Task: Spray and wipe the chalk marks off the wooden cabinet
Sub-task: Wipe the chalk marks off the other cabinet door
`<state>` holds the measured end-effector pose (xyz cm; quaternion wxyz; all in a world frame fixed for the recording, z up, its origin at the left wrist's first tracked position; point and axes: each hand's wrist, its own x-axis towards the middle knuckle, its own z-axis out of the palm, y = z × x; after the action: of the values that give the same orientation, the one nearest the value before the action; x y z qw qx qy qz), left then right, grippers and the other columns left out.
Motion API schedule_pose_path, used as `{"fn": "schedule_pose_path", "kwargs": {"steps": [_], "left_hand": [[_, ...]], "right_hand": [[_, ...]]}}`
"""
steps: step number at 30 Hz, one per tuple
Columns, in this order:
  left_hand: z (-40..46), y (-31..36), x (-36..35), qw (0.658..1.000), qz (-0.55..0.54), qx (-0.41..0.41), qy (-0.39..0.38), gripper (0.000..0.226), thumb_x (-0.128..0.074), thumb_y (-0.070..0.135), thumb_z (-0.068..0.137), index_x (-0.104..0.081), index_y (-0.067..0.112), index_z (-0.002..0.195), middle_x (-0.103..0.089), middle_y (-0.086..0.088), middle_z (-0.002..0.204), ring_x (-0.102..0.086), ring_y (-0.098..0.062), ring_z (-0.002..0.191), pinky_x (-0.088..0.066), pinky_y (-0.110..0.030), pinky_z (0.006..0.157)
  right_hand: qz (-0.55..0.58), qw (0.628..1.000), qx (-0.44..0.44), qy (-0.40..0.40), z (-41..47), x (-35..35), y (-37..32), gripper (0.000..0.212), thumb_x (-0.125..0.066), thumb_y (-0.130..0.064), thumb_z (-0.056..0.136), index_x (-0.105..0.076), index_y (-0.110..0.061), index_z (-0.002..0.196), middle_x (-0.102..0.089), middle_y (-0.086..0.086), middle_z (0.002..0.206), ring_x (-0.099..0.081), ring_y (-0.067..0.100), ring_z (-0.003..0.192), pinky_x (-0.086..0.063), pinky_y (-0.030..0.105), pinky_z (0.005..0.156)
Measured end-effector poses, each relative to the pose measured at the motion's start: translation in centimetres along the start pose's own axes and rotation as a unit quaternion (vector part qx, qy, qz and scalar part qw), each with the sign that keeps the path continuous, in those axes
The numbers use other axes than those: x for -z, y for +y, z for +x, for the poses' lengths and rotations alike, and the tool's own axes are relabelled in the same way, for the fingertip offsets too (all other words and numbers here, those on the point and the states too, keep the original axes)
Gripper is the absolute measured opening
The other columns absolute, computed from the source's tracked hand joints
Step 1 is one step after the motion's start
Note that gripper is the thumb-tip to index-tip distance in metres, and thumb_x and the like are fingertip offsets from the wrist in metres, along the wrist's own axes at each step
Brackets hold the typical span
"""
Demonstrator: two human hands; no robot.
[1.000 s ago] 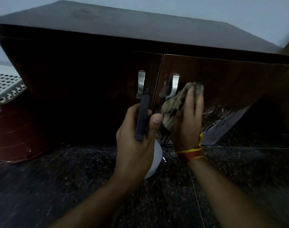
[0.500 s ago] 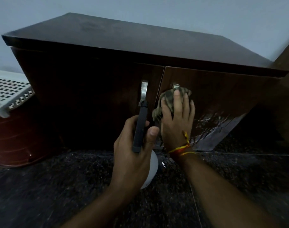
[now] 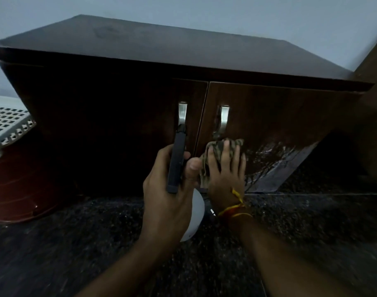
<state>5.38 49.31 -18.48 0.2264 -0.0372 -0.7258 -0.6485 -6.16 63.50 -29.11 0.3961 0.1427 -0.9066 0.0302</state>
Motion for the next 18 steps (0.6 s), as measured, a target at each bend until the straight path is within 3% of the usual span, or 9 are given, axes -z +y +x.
{"fn": "schedule_pose_path", "kwargs": {"steps": [5,10,13,18], "left_hand": [[-0.1,-0.5,-0.6,1.000,-0.003,0.004,-0.006,0.043,-0.044,0.081,0.076,-0.050,0.050,0.106,-0.062,0.010,0.091,-0.066,-0.014,0.078,-0.054,-0.032,0.067],[0.0,-1.3,-1.5,1.000,-0.008,0.013,-0.004,0.049,-0.043,0.083,0.074,-0.052,0.047,0.105,-0.063,0.005,0.085,-0.066,-0.014,0.079,-0.052,-0.022,0.068],[0.1,-1.2,-1.6,1.000,-0.010,0.013,-0.003,0.053,-0.043,0.084,0.074,-0.052,0.045,0.108,-0.063,0.004,0.085,-0.066,-0.014,0.081,-0.052,-0.023,0.070],[-0.2,-1.1,-1.4,1.000,-0.015,0.005,-0.009,0.049,-0.047,0.080,0.076,-0.051,0.046,0.110,-0.063,0.015,0.094,-0.067,-0.014,0.082,-0.053,-0.024,0.071]], "right_hand": [[0.017,0.999,-0.001,0.027,1.1,0.3,0.2,0.063,-0.058,-0.020,0.091,-0.026,-0.014,0.145,-0.014,0.018,0.151,-0.015,0.049,0.136,-0.022,0.061,0.111],[0.004,1.000,-0.027,0.011,-0.1,-0.9,-0.1,0.087,-0.069,-0.041,0.083,-0.016,-0.018,0.148,-0.008,0.018,0.153,-0.015,0.048,0.138,-0.015,0.057,0.114],[-0.025,1.000,0.000,-0.019,-1.7,-1.5,1.2,0.082,-0.071,-0.036,0.083,-0.024,-0.019,0.146,-0.006,0.015,0.154,-0.018,0.046,0.137,-0.017,0.060,0.112],[0.027,0.995,-0.092,0.017,1.7,1.2,0.9,0.063,-0.045,-0.020,0.087,-0.022,-0.009,0.145,-0.017,0.028,0.152,-0.016,0.050,0.138,-0.013,0.059,0.112]]}}
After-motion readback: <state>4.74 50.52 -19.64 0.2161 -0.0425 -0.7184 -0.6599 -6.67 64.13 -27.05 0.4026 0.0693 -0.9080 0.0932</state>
